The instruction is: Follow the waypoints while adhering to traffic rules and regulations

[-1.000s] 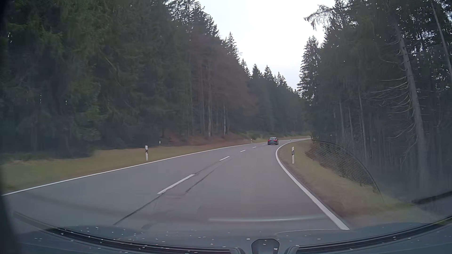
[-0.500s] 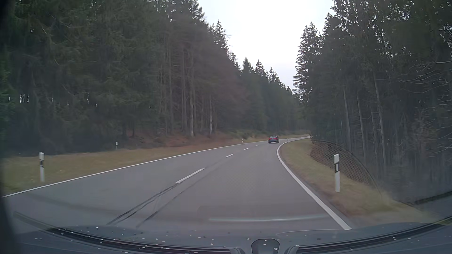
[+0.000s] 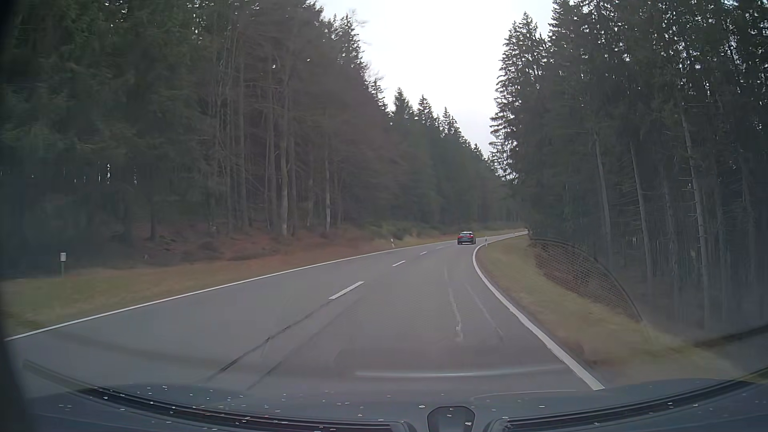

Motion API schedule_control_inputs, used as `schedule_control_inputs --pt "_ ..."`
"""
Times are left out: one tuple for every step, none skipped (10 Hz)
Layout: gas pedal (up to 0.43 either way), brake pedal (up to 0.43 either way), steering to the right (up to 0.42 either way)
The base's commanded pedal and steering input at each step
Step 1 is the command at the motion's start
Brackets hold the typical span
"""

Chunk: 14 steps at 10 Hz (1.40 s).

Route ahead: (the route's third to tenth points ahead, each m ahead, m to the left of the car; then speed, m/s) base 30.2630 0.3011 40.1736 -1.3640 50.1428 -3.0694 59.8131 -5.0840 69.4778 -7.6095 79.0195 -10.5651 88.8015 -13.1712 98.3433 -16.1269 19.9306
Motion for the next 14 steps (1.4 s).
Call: schedule_control_inputs --pt "0.189 0.000 0.018" --pt "0.189 0.000 0.018" --pt "0.189 0.000 0.018" --pt "0.189 0.000 0.018" --pt "0.177 0.000 0.018" --pt "0.177 0.000 0.018" --pt "0.169 0.000 0.018" --pt "0.157 0.000 0.018" --pt "0.157 0.000 0.018" --pt "0.157 0.000 0.018" --pt "0.157 0.000 0.018" --pt "0.157 0.000 0.018" --pt "0.157 0.000 0.018" --pt "0.157 0.000 0.018"
